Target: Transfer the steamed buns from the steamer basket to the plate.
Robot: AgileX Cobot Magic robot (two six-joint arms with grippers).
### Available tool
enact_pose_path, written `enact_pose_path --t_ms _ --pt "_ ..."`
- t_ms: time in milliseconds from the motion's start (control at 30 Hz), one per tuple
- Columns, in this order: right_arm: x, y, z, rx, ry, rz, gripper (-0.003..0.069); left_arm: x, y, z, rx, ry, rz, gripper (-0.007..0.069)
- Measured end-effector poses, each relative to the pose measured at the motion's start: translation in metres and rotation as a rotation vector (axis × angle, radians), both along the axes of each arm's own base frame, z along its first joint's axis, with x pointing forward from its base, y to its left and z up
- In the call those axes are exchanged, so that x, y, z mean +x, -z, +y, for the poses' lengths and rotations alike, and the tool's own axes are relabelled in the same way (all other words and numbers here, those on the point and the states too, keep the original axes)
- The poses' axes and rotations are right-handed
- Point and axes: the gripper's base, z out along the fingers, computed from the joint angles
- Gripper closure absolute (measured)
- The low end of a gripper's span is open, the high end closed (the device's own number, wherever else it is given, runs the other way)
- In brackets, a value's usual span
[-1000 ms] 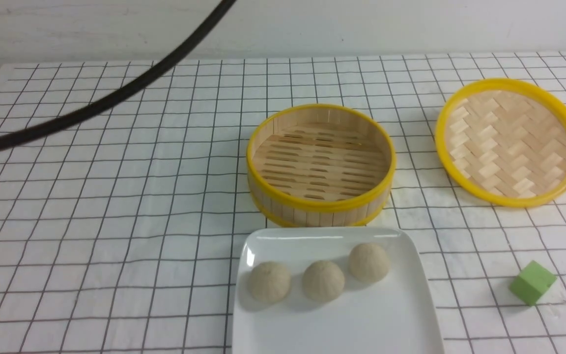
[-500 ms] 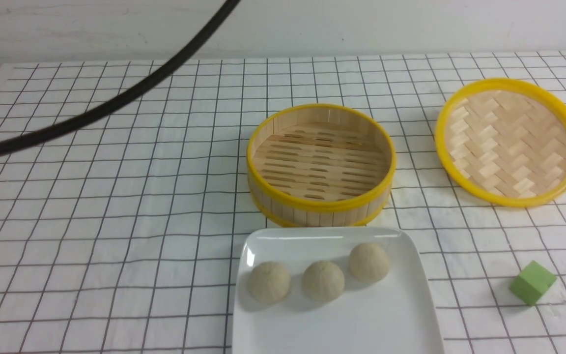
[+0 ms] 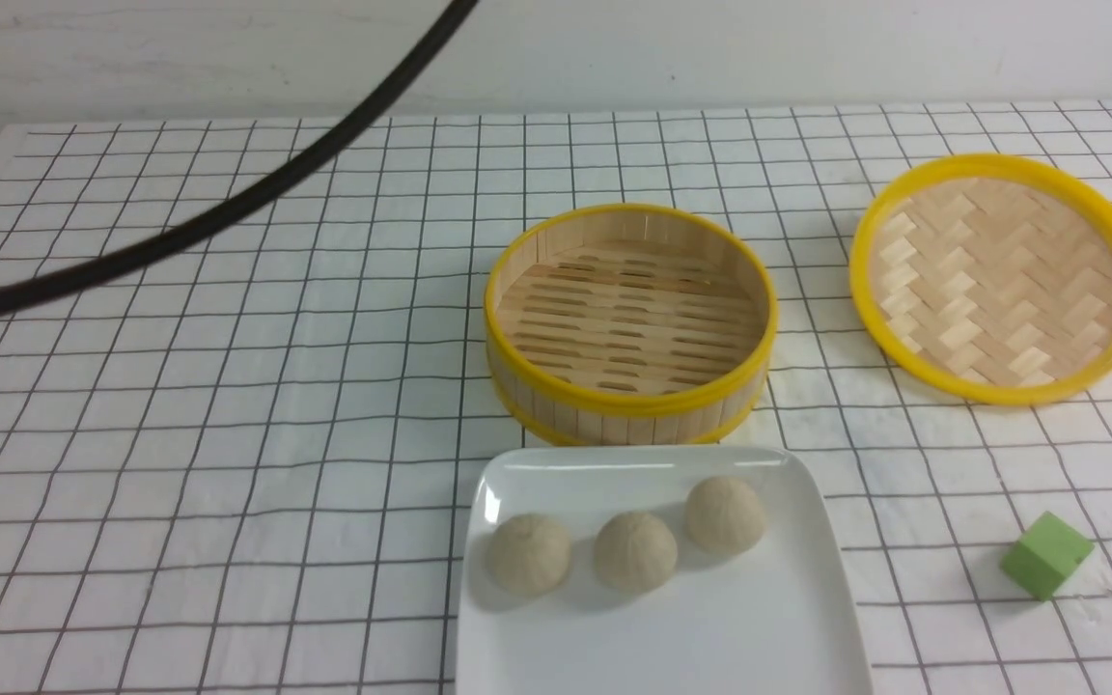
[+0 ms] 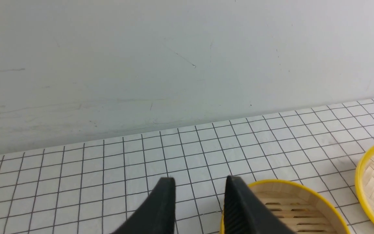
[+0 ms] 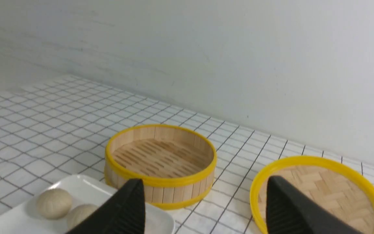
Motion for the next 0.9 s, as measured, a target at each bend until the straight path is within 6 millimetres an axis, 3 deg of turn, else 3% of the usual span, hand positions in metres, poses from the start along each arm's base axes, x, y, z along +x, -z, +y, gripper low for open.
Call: enact_pose_path --t_ms 300,500,667,800,833,900 --pt "0.000 0.006 0.000 -0.025 -0.001 0.059 0.0165 0.001 0.000 0.007 0.067 -0.054 -0.014 0.0384" --pt "0.000 0.006 0.000 -0.024 -0.004 0.065 0.0165 -0.015 0.002 0.030 0.152 -0.174 0.081 0.0384" --pt "0.000 0.006 0.000 -0.024 -0.004 0.065 0.0165 -0.053 -0.008 0.060 0.116 -0.211 0.114 0.0384" --pt "0.000 0.006 0.000 -0.024 -0.004 0.065 0.0165 -0.105 -0.022 0.091 -0.021 -0.145 0.064 0.0384" --pt "0.000 0.006 0.000 -0.024 -0.004 0.065 0.0165 -0.105 -0.022 0.091 -0.024 -0.140 0.067 0.0384" --pt "0.000 0.006 0.000 -0.024 -0.004 0.065 0.0165 -0.140 -0.028 0.110 -0.068 -0.069 0.010 0.0384"
